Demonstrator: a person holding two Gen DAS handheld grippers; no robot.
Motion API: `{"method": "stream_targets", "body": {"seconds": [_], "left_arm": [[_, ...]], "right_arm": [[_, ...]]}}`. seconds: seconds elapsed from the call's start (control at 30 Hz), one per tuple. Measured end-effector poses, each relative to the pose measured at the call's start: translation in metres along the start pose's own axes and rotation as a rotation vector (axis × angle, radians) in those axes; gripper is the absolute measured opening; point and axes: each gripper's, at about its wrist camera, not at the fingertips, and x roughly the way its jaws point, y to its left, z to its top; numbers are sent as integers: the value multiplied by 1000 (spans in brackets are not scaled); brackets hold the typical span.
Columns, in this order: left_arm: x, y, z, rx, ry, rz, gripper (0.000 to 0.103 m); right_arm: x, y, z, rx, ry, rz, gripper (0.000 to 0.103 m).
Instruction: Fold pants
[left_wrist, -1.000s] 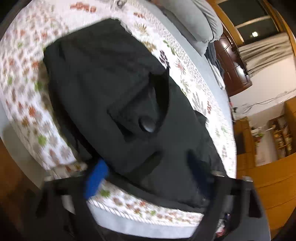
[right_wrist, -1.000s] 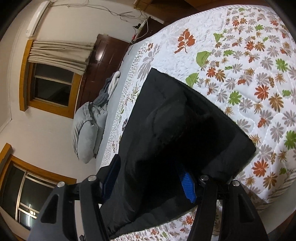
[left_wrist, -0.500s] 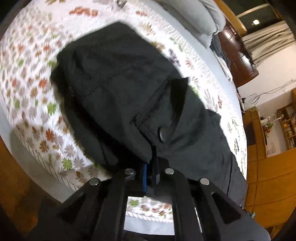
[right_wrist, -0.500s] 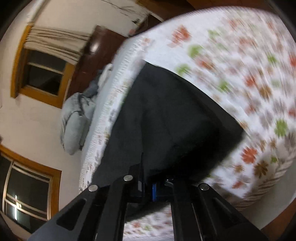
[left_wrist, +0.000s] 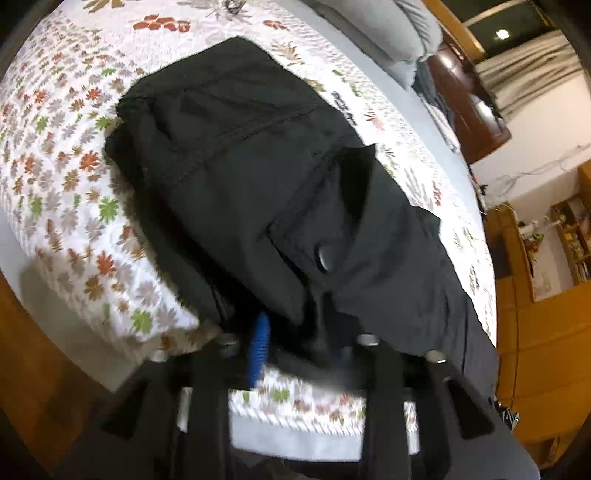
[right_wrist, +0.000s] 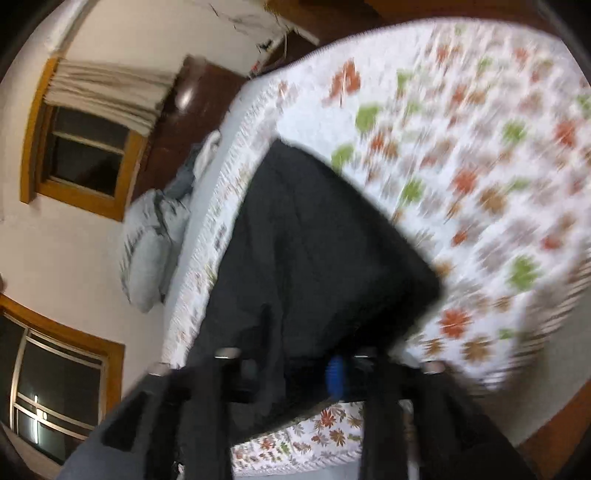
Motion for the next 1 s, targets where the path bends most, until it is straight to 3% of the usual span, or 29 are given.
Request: {"method": "stream_targets", "body": {"seconds": [0.03, 0.07, 0.17, 0.23, 0.37, 0.5, 0.6, 0.67, 0.77, 0.8, 0.9, 1.0], "left_arm": [[-8, -1, -3, 20, -2, 6, 58], [-15, -3, -6, 38, -15, 21, 67], [-41, -12, -14, 134, -68, 92, 69], [-57, -21, -17, 209, -119, 114, 69], [-67, -40, -8, 312, -193, 134, 80], [-45, -43, 13, 330, -164, 169, 80], [-16, -25, 28, 281, -76, 215, 80], [-1, -13, 33, 250, -24, 209, 79], [2, -7, 32, 250, -29, 194, 79], [2, -6, 31, 253, -32, 192, 79], [5, 3, 30, 252, -33, 159, 79], [-7, 7, 30, 182, -65, 119, 74]], "right_arm": [[-13, -5, 2, 4, -29, -15, 37], [-13, -5, 2, 4, -29, -15, 37], [-51, -11, 3, -9, -123, -82, 39], [-70, -7, -1, -32, -172, -37, 39], [-47, 26, -18, -164, -70, 6, 39], [-7, 30, -20, -173, 2, -10, 39], [12, 18, -11, -136, 22, -52, 27], [15, 13, -6, -130, 33, -55, 26], [1, 15, -4, -130, 21, -34, 33], [-8, 15, -3, -130, 4, -30, 42], [-36, 6, -6, -99, -41, -13, 44], [-51, -6, -9, -65, -48, -17, 46]]}}
